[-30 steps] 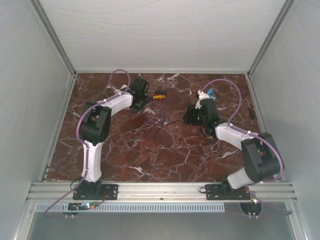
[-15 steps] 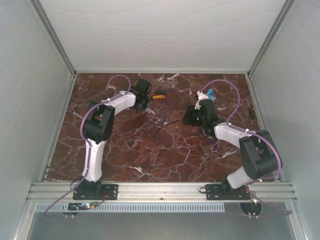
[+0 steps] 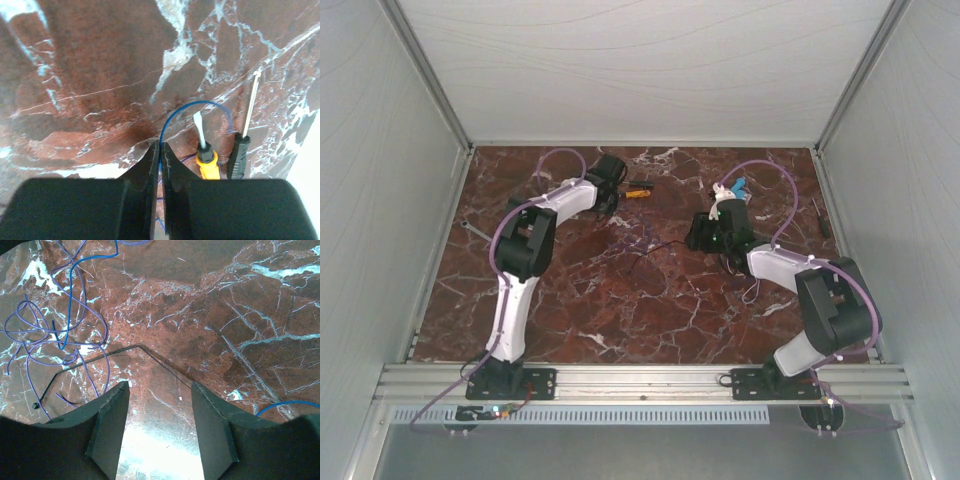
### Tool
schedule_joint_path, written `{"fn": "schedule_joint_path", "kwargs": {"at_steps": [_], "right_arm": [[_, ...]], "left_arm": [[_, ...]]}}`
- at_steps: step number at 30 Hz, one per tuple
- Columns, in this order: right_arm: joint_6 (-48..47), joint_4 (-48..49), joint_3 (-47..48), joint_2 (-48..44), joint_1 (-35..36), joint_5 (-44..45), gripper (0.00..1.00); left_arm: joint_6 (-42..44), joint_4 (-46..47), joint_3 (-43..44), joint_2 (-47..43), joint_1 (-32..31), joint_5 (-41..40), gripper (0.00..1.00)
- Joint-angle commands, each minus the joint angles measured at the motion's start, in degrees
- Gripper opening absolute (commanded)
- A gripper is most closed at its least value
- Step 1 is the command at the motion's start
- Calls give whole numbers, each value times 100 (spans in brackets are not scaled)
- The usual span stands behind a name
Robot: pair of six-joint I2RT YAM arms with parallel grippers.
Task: Zip-tie the wires
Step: Pick up the cable at the center of the board.
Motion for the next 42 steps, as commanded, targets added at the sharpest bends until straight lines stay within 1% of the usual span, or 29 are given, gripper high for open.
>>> {"fn": "schedule_joint_path", "kwargs": {"at_steps": [1, 5, 9, 13, 18, 23, 27, 31, 34, 38, 42], "right_arm": [[67, 241, -2, 68, -31, 6, 50], [68, 249, -8, 84, -26, -9, 50], [86, 296, -35, 77, -25, -19, 50], [79, 374, -89, 3, -32, -4, 49], [45, 592, -260, -204, -26, 24, 49], [17, 1143, -611, -598, -26, -129, 51], [-17, 1665, -967, -1124, -27, -294, 68], [-194, 2174, -1279, -1582, 85, -394, 81], [-415, 2461, -1460, -1858, 286, -361, 85], [-676, 3121, -1808, -2256, 501, -274, 86], [-742, 3810, -2070, -2445, 540, -414, 85]], "left_arm": [[277, 297, -235, 214, 75, 15, 0], [899, 1622, -1125, -397, 142, -148, 0], [1504, 2263, -1347, -843, 153, -435, 0], [2275, 3288, -1819, -1353, 153, -494, 0], [3130, 3737, -2154, -1945, 78, -917, 0], [4139, 4401, -2419, -2597, -39, -1323, 0], [5216, 5129, -2537, -3013, -162, -1601, 0], [6346, 6095, -2623, -3357, -337, -1708, 0], [7112, 6679, -2650, -3592, -531, -1799, 0], [8023, 7397, -2660, -3914, -864, -1822, 0], [8439, 7551, -2446, -4193, -1096, -1657, 0]]}}
